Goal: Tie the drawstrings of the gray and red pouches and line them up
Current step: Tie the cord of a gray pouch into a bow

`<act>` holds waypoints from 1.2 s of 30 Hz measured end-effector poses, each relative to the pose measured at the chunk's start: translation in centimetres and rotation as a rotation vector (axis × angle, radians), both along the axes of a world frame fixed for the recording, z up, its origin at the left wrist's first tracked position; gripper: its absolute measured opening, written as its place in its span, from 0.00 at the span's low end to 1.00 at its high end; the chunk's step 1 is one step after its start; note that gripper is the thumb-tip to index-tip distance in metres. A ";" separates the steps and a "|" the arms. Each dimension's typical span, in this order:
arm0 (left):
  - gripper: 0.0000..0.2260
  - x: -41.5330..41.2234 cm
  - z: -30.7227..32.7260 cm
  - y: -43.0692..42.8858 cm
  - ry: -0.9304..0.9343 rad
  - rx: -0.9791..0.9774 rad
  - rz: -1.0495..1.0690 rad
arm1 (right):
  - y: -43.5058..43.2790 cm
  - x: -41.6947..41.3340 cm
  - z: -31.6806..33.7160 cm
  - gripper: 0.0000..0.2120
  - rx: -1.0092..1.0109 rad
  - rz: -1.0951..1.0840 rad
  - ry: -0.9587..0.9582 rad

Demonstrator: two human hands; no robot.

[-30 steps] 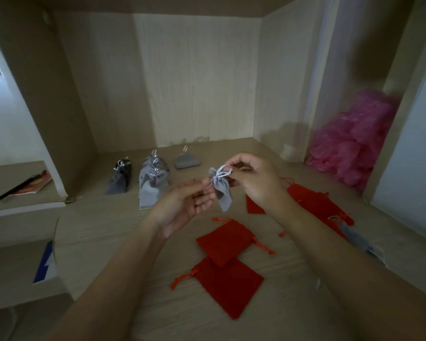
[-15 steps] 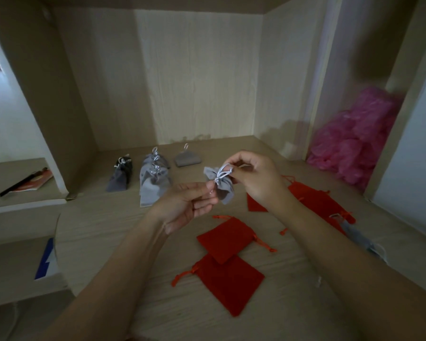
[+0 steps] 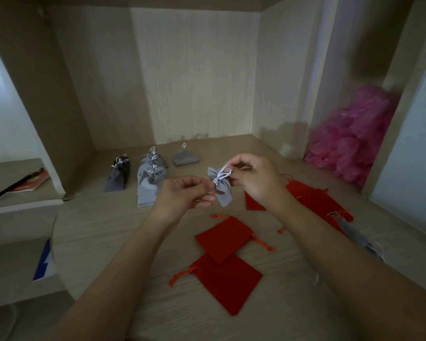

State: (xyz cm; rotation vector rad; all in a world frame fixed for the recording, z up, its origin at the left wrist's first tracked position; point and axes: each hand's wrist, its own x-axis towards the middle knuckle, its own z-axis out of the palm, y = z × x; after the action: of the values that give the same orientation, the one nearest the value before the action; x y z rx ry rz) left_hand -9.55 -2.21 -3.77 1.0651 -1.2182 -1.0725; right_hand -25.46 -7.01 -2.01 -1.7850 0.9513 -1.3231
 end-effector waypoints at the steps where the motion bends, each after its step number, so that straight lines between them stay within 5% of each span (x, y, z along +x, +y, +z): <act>1: 0.03 0.1 0.0 -0.1 0.009 0.003 -0.024 | 0.1 0.0 0.1 0.12 0.019 0.015 -0.022; 10: 0.09 -0.4 -0.3 0.2 -0.135 -0.159 -0.169 | 0.9 0.0 0.7 0.09 0.306 0.104 -0.267; 15: 0.10 -0.6 -0.3 0.1 -0.047 -0.174 -0.122 | 0.5 -0.2 0.7 0.10 0.242 0.065 -0.195; 22: 0.10 -0.2 -0.1 -0.7 0.339 -0.116 -0.081 | 0.9 0.8 0.2 0.10 0.213 0.127 -0.163; 29: 0.13 -0.6 -0.5 -0.5 0.161 -0.118 -0.108 | 0.9 0.6 0.3 0.09 0.259 0.085 -0.185; 36: 0.11 -1.2 -0.2 0.1 0.311 -0.046 -0.323 | 1.0 0.5 0.2 0.09 0.432 0.194 -0.378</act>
State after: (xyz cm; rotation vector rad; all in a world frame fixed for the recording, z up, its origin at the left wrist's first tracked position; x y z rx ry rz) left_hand -10.71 -2.15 -3.92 0.6469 -1.1760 -1.3930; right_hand -24.95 -6.03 -1.86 -1.2121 0.7605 -1.1696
